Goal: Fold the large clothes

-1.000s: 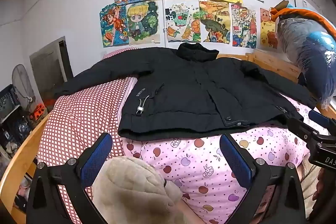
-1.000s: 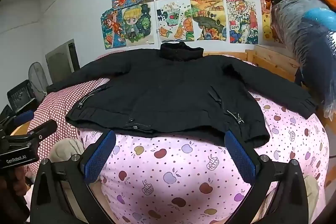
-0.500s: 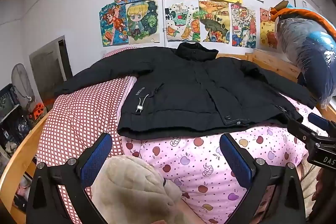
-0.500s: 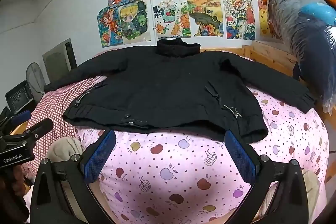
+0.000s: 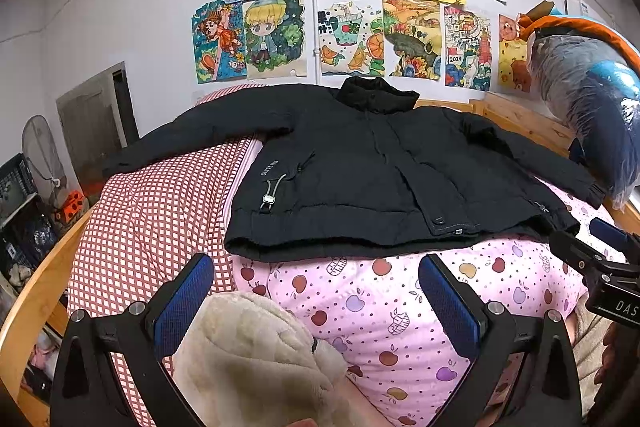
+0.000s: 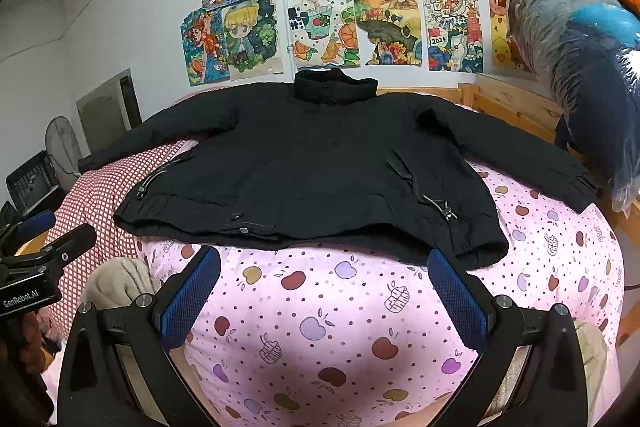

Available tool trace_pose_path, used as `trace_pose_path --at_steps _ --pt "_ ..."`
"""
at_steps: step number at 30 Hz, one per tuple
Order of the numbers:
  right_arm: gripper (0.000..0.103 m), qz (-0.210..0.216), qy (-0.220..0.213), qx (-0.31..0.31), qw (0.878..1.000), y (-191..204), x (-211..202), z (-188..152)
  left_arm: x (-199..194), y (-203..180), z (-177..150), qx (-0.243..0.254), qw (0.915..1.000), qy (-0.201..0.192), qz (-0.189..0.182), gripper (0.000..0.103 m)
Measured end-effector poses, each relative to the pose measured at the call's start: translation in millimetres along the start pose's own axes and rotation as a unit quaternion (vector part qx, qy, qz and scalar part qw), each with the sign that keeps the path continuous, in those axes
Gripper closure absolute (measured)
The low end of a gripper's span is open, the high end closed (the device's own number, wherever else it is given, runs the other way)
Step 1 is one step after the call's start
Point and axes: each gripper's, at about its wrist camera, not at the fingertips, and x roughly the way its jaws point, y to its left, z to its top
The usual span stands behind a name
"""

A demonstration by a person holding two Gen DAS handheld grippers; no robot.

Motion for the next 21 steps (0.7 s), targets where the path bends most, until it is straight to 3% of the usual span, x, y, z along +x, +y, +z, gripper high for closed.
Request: trace_pose_path --at_steps 21 --pt "0.001 -0.007 0.008 0.0 1.0 0.6 1.1 1.9 4.7 2.9 -2.5 -0.002 1.0 0.002 -0.001 0.0"
